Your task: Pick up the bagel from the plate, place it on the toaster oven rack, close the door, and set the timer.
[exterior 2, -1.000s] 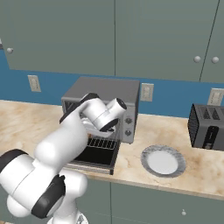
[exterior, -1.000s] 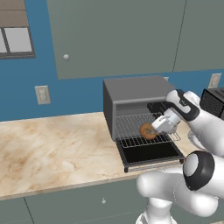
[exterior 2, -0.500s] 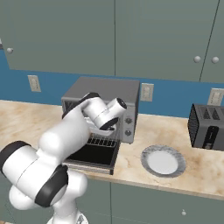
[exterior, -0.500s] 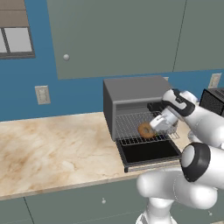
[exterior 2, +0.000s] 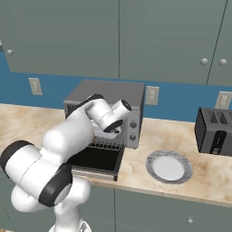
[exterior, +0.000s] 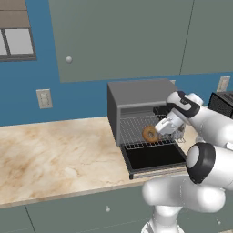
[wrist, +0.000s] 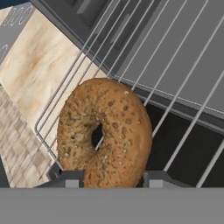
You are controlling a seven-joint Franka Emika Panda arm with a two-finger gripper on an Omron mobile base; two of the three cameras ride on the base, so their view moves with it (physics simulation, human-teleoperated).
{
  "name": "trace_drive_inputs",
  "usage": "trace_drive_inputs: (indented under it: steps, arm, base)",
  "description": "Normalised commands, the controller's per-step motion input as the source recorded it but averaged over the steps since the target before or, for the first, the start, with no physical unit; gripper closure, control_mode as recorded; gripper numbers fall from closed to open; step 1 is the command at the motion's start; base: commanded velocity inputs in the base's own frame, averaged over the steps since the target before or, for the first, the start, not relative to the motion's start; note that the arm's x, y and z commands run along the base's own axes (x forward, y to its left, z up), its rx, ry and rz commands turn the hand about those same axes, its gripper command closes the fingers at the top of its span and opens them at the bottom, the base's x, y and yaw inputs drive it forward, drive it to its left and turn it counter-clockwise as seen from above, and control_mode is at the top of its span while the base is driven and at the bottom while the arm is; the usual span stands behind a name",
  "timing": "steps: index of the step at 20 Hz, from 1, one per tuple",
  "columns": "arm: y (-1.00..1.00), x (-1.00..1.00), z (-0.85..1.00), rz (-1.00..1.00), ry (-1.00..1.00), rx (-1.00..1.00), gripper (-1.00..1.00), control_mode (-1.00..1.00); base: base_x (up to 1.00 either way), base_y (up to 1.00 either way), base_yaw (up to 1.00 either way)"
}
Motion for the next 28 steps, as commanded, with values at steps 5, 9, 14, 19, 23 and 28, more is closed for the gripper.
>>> trace_drive_inputs:
  steps: [5,9,14,19,23,28]
  arm:
    - [0.00,0.00,0.08,0.00,-0.07,0.00,-1.00,-1.00]
    - [0.00,-0.09,0.34,0.00,-0.11,0.02,-1.00,-1.00]
    - [0.00,-0.55,0.50,-0.02,-0.12,0.04,-1.00,-1.00]
    - [-0.07,-0.93,0.12,-0.16,0.01,0.00,-1.00,-1.00]
    - [-0.17,-0.75,0.00,-0.26,0.11,0.00,-1.00,-1.00]
    - [-0.25,-0.17,-0.02,-0.26,0.13,0.00,-1.00,-1.00]
  base:
    - [0.00,0.00,0.00]
    - [0.00,0.00,0.00]
    - [0.00,0.00,0.00]
    - [0.00,0.00,0.00]
    - [0.00,0.00,0.00]
    - [0.00,0.00,0.00]
